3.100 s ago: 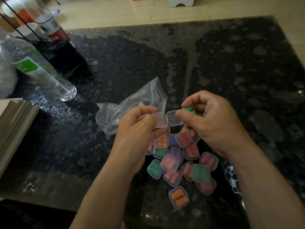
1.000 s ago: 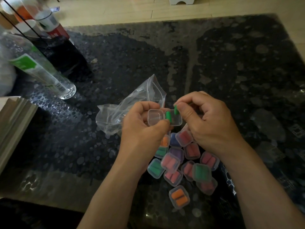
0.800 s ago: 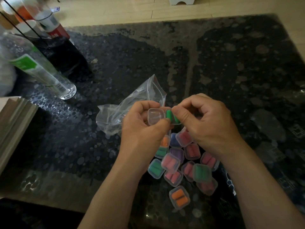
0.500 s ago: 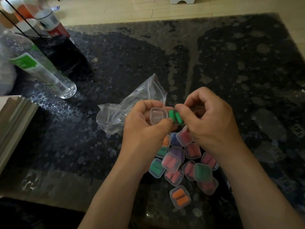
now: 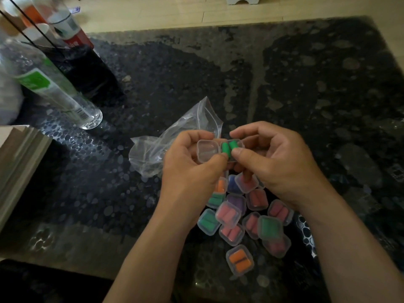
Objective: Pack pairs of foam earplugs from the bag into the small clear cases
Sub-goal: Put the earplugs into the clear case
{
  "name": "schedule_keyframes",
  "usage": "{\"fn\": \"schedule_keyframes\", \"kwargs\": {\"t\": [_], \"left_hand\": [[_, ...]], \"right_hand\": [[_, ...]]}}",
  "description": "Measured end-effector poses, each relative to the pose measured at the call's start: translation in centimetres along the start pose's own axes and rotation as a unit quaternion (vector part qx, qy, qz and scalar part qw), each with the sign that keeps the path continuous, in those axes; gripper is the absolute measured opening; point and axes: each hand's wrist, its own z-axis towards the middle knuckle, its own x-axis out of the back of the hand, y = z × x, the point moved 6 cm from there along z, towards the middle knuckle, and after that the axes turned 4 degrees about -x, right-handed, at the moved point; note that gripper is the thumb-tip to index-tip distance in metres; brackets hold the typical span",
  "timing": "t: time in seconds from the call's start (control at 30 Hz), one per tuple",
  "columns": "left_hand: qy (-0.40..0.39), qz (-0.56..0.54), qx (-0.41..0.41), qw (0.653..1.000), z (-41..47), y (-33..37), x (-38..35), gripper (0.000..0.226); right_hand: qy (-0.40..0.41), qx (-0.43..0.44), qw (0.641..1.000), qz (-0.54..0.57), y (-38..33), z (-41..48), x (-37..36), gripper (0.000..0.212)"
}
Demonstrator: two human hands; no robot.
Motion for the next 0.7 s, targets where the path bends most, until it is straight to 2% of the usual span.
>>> {"fn": "schedule_keyframes", "kwargs": {"t": [0.1,0.27,0.37,0.7], "left_hand": [[-0.009,0.000,-0.004,1.000,0.0,0.1,-0.1,0.034],[-0.001,0.015,-0.022,1.000,0.0,0.2,-0.2,0.034],[0.003,0.034,-0.040,0.999,0.0,0.2,-0.1,0.034],[-0.025,0.082,-0.086,0.993,-0.3,0.6,-1.2,0.040]], "right_hand": [[0.006,0.005,1.000,-0.002,0.0,-0.1,0.1,0.023],[-0.003,-0.038,0.998,0.044,0.2,0.0,0.1,0.016],[0.006,-0.062,0.996,0.066,0.3,0.0,0.1,0.020],[0.026,-0.092,0.994,0.061,0.4,-0.1,-0.1,0.015]]}}
